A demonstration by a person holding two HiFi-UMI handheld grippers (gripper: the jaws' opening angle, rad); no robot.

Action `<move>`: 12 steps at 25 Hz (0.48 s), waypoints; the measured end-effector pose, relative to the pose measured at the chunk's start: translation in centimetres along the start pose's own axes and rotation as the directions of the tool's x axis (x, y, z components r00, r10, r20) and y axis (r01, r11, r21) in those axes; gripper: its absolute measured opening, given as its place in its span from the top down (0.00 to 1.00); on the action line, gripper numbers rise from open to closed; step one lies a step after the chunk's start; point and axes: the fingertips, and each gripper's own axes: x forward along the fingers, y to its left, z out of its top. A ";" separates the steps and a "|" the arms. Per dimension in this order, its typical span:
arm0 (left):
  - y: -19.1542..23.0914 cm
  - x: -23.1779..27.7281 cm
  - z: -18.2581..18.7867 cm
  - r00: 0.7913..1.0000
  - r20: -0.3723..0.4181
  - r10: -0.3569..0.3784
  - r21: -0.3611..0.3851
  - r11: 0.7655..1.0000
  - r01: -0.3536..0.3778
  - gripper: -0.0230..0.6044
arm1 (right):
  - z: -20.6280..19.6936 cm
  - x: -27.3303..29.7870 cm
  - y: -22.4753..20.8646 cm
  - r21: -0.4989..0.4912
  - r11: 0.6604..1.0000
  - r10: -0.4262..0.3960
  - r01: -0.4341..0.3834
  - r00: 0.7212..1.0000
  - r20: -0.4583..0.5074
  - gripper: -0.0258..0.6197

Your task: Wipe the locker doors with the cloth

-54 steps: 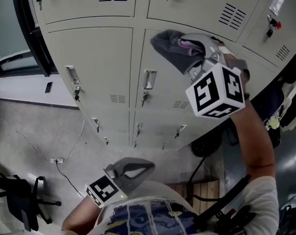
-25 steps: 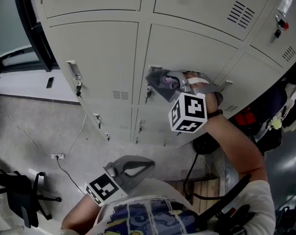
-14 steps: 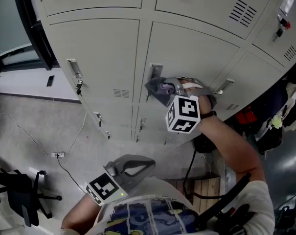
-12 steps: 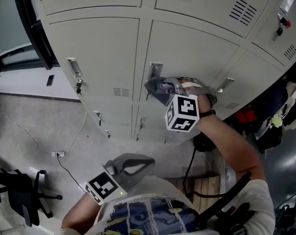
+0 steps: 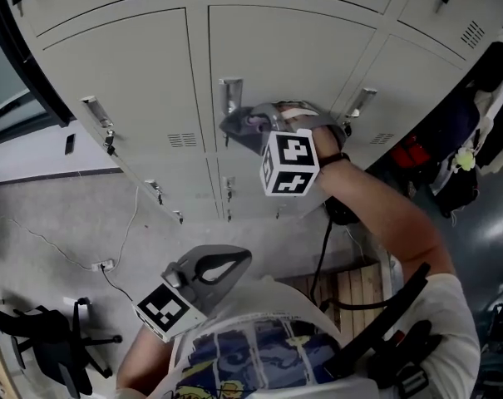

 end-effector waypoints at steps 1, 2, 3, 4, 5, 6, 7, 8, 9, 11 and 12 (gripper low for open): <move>-0.1 0.1 -0.1 1.000 -0.001 -0.002 0.000 1.000 0.002 0.96 | -0.1 -0.4 -0.1 -0.004 1.000 -0.014 0.014 1.000 -0.001 0.83; -0.2 0.2 -0.1 1.000 -0.004 -0.005 0.001 1.000 0.005 0.96 | -0.3 -0.7 -0.2 -0.004 1.000 -0.026 0.026 1.000 -0.002 0.83; -0.3 0.3 -0.2 1.000 -0.008 -0.009 0.001 1.000 0.009 0.96 | -0.6 -1.0 -0.2 -0.001 0.999 -0.034 0.034 0.999 -0.005 0.83; -0.5 0.4 -0.3 1.000 -0.012 -0.014 0.002 1.000 0.014 0.96 | -1.1 -1.3 -0.1 0.003 0.999 -0.037 0.037 0.999 -0.011 0.83; -0.6 0.5 -0.4 1.000 -0.015 -0.020 0.004 1.000 0.020 0.96 | -1.6 -1.4 0.2 0.005 0.999 -0.036 0.036 0.999 -0.020 0.83; -0.8 0.6 -0.4 1.000 -0.016 -0.024 0.005 1.000 0.024 0.96 | -2.3 -1.5 0.6 0.007 0.999 -0.032 0.032 0.999 -0.032 0.83; -0.8 0.7 -0.4 1.000 -0.015 -0.027 0.004 1.000 0.027 0.96 | -2.9 -1.4 1.0 0.010 1.000 -0.025 0.025 0.999 -0.045 0.83; -0.9 0.7 -0.4 0.999 -0.015 -0.029 0.004 1.000 0.029 0.96 | -3.4 -1.2 1.5 0.014 1.000 -0.016 0.017 0.998 -0.057 0.83; -0.9 0.7 -0.4 0.999 -0.016 -0.030 0.003 1.000 0.030 0.96 | -3.8 -0.9 1.9 0.017 1.000 -0.008 0.009 0.998 -0.068 0.83; -1.0 0.7 -0.3 0.999 -0.016 -0.030 0.002 1.000 0.030 0.96 | -4.4 -0.2 2.5 0.017 1.000 0.004 -0.003 0.996 -0.085 0.83; -1.0 0.7 -0.3 0.999 -0.016 -0.030 0.003 1.000 0.030 0.96 | -4.5 0.1 2.7 0.014 1.000 0.008 -0.007 0.996 -0.090 0.83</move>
